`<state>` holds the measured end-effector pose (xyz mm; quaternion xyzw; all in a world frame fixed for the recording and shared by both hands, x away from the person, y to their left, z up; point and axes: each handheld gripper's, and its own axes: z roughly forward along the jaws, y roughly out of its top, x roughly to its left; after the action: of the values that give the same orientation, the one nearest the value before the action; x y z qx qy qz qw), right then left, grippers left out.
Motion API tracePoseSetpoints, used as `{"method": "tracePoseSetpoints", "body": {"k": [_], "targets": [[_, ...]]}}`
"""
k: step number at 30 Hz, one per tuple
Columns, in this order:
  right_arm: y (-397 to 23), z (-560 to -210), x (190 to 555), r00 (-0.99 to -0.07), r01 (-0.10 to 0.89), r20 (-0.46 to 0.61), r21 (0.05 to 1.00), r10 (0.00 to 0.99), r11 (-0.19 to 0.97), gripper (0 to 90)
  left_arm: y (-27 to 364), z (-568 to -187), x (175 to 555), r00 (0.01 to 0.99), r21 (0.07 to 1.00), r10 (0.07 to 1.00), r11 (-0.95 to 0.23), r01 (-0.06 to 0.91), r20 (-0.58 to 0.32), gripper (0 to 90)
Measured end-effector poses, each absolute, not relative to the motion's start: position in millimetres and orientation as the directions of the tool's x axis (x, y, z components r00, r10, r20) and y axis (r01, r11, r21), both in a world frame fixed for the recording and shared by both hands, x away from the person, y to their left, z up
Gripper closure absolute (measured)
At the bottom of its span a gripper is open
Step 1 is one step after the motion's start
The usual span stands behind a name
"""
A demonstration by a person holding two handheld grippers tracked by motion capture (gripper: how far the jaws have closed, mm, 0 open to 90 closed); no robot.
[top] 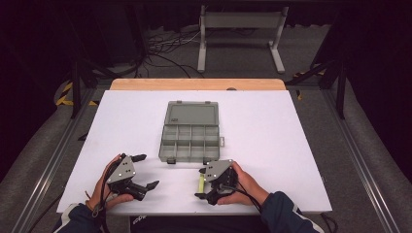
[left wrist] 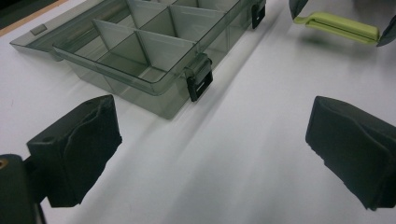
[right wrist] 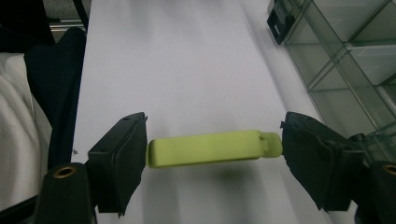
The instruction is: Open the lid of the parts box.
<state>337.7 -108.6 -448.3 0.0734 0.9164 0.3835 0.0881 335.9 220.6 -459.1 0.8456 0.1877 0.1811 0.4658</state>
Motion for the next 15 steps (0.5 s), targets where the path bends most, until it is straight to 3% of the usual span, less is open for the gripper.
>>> {"method": "tracePoseSetpoints", "body": {"k": [15], "targets": [[-112.2, -441.0, 338.7, -0.963, 0.065, -0.131, 0.736, 0.236, 0.673, 24.1, 220.8, -459.4, 336.0, 0.867, 0.858, 0.481, -0.492, 0.146, 0.128, 3.7]]}}
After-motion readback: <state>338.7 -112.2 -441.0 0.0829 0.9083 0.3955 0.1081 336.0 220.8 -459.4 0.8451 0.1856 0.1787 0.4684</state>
